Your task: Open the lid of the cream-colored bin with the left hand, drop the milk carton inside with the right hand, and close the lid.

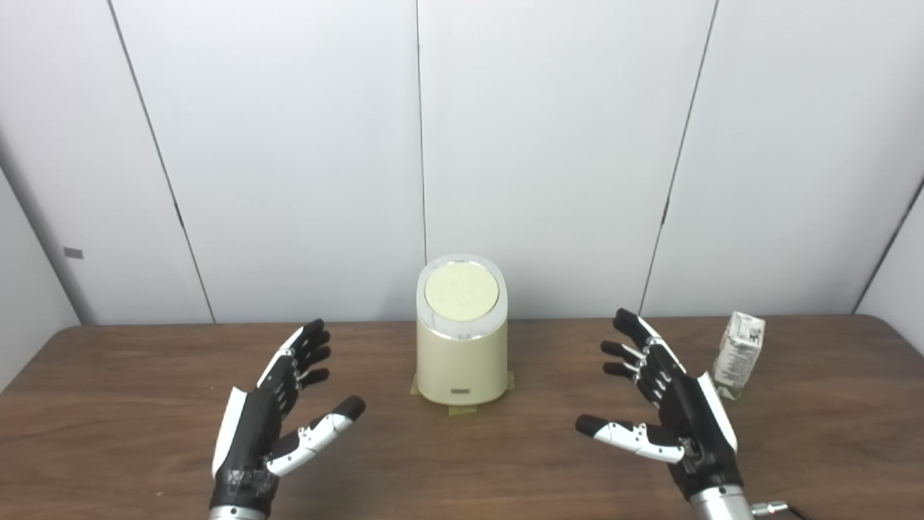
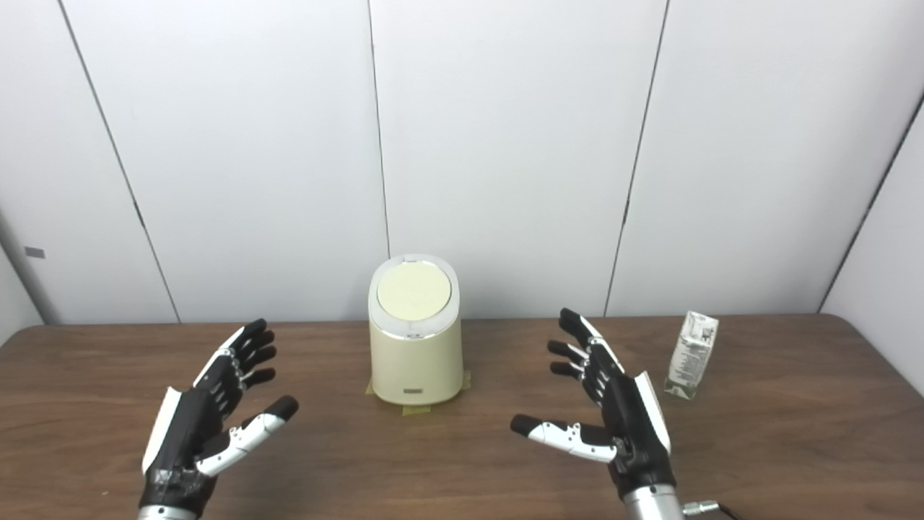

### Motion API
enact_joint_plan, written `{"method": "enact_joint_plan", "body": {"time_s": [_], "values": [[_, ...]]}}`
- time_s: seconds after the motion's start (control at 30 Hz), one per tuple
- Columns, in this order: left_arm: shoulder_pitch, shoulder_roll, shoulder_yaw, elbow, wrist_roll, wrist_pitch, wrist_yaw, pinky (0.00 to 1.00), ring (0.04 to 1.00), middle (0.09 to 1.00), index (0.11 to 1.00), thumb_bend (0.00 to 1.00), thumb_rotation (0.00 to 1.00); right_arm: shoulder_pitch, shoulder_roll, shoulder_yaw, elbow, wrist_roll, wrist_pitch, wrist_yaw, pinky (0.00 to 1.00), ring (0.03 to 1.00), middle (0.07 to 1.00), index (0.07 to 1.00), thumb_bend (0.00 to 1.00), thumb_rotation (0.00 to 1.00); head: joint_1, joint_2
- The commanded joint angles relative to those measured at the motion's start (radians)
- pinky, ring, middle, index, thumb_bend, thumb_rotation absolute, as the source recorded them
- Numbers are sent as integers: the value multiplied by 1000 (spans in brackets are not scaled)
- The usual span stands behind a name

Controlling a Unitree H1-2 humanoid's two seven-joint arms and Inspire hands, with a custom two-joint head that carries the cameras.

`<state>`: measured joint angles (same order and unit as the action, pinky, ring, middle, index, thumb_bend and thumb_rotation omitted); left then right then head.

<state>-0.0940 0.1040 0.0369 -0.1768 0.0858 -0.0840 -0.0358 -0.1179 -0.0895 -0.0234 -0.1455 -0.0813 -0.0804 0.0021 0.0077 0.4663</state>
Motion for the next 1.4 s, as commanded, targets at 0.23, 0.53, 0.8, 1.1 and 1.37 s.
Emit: {"method": "enact_joint_plan", "body": {"time_s": [0.23, 0.53, 0.8, 1.1, 1.37], "values": [[-36, -5, 4, -21, -7, -31, 16, 744, 835, 868, 892, 836, 309, -35, -2, -2, -24, 4, -22, -1, 721, 808, 898, 886, 815, 206, 2, -5], [-38, -5, 2, -21, 10, -20, 19, 772, 860, 878, 893, 837, 342, -36, 0, -1, -24, -2, -18, -4, 722, 806, 899, 885, 815, 208, 6, -4], [-49, -52, -14, -35, 84, 12, 68, 899, 952, 973, 969, 828, 414, -55, 0, -2, 11, 8, -22, -1, 715, 805, 899, 884, 809, 211, 30, -22], [-234, -37, -14, -25, 143, 187, 66, 1000, 1000, 1000, 1000, 959, 403, -75, 2, -1, 43, 16, -45, -2, 715, 800, 907, 886, 793, 205, 39, -38], [-420, -34, -59, 102, 230, 308, 96, 1000, 1000, 1000, 1000, 1000, 443, -73, 5, 4, 44, 24, -57, 1, 702, 794, 908, 885, 792, 221, 32, -36]]}}
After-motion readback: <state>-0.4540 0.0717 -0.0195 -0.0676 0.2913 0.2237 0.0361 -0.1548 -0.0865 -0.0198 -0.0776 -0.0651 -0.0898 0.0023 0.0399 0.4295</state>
